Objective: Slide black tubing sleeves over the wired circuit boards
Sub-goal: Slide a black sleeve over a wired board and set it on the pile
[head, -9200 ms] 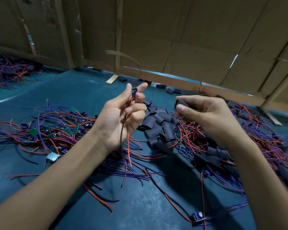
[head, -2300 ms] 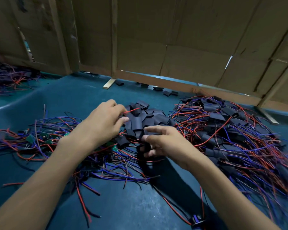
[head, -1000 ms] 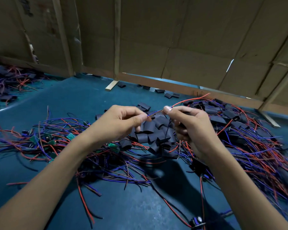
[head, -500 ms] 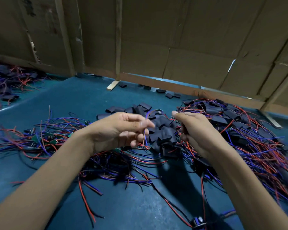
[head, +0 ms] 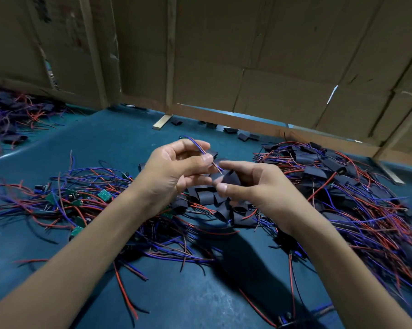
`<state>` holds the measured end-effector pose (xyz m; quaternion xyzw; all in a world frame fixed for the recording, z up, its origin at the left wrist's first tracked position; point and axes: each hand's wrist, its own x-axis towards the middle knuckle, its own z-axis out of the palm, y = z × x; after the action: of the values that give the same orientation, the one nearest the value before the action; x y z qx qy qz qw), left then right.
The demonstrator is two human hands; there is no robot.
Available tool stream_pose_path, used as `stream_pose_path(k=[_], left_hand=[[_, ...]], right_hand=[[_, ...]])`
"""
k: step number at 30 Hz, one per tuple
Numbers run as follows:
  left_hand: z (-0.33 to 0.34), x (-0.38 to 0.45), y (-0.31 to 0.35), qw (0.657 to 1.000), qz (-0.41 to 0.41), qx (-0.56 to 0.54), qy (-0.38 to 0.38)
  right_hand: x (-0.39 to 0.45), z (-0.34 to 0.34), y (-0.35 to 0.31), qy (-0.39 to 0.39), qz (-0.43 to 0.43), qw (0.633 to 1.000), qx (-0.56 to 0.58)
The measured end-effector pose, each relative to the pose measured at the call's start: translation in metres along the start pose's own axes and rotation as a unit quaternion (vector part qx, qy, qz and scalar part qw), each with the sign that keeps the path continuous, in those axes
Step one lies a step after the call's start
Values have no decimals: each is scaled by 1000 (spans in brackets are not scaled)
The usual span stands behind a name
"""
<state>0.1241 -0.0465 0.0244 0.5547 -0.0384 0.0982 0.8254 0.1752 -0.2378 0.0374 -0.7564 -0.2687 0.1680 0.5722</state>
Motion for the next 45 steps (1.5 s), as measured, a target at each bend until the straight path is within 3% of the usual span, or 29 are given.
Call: stream_pose_path(k=[4,10,13,17,20,23,27,31,35,38,41,45], left_hand=[[3,-2,-3,996,44,79,11],[3,-1,-4,993,76,88,28],[2,-1,-10,978,99,186,3],[1,-2,-14,974,37,221,-32],[3,3,-13,991,-85,104,4],[1,8,-8,979,-189,-36,63],[-7,10,-6,947,-216,-203,123],[-5,11,-9,937,-205,-253,127],[-1,8,-12,987,-106,-87,87],[7,1,-15,997,-45,54,12],[16,-5,-21,995,-26,94,-24],[20,-9,-22,993,-23,110,-23]], right_hand=[[1,2,2,0,-58,998,-41],[0,6,0,-19,-83,996,-27],[0,7,2,-12,-81,996,-30],[0,8,2,-2,-51,999,9],[-1,5,0,11,-44,999,6],[-2,1,-1,7,-42,999,-2],[-3,-3,-2,-14,-43,999,-30],[-3,-3,1,-55,-43,996,-57],[0,-6,5,-34,-48,991,-120],[3,-10,9,-4,-93,983,-159],[4,-10,11,-1,-117,985,-128],[2,-3,12,-49,-73,995,-35]])
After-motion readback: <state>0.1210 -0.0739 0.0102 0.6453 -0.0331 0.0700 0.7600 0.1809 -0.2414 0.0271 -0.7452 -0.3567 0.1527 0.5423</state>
